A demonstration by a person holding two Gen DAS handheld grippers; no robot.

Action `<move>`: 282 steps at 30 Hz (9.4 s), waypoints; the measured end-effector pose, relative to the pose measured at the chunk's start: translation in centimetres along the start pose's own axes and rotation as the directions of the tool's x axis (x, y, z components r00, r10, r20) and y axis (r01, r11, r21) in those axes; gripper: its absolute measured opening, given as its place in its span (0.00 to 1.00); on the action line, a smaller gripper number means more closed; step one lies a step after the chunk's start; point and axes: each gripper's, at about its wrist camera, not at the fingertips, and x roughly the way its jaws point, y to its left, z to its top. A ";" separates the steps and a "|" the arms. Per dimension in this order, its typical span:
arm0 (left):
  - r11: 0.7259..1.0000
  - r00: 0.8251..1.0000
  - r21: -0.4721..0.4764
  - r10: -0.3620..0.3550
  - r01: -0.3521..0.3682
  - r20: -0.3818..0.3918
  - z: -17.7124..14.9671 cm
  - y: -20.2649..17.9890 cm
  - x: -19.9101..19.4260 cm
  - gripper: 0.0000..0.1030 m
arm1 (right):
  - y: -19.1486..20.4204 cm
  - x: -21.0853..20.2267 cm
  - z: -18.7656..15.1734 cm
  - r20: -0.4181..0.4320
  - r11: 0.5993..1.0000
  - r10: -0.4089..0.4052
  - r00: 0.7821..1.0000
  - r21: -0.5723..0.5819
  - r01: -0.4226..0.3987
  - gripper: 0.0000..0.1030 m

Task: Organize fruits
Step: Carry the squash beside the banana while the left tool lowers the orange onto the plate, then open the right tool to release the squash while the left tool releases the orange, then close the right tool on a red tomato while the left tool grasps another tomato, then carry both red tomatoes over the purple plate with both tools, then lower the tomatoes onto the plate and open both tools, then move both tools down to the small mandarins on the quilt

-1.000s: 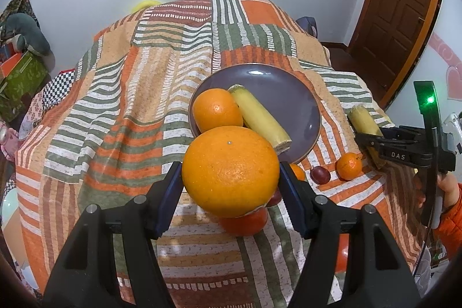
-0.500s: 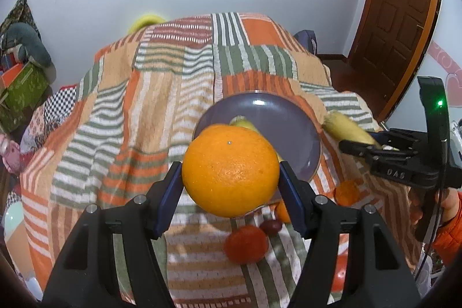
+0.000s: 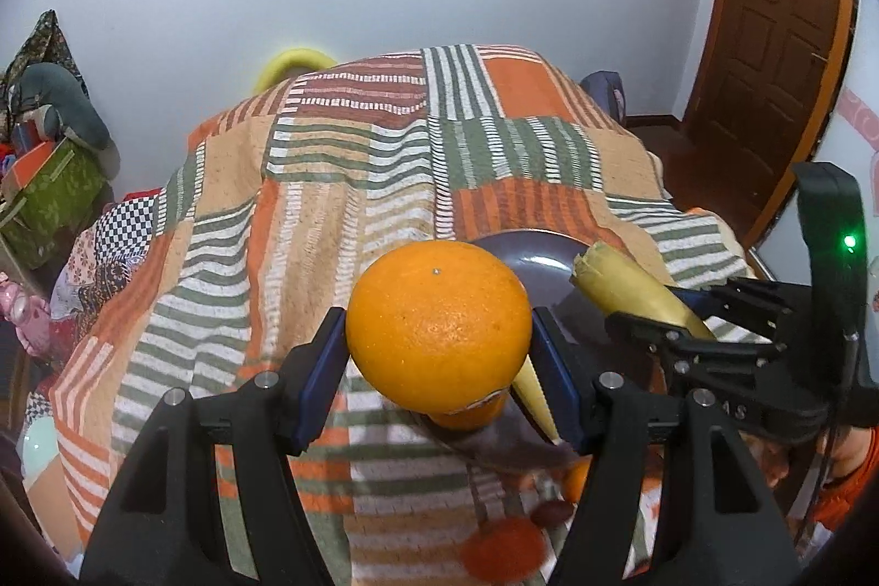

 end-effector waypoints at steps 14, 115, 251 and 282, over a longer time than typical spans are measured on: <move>0.999 0.997 0.000 0.036 -0.037 -0.070 1.7 0.2 6.3 0.63 | 1.8 2.8 0.9 -0.045 0.998 -0.021 0.999 -0.066 0.018 0.35; 0.996 0.981 -0.026 -0.091 0.088 -0.172 -12.8 0.2 -7.6 0.85 | 6.6 -6.3 -13.7 -0.102 0.998 0.065 0.993 -0.015 -0.067 0.45; 0.993 0.992 0.003 -0.119 0.119 -0.033 -0.9 -2.8 -1.4 0.68 | -1.0 -7.8 0.0 0.159 0.995 -0.085 0.984 -0.041 0.093 0.65; 0.979 0.951 0.018 -0.194 0.204 -0.239 -8.6 -5.7 -0.2 0.80 | -2.5 -5.6 -10.0 -0.027 0.996 -0.018 0.999 0.088 0.020 0.67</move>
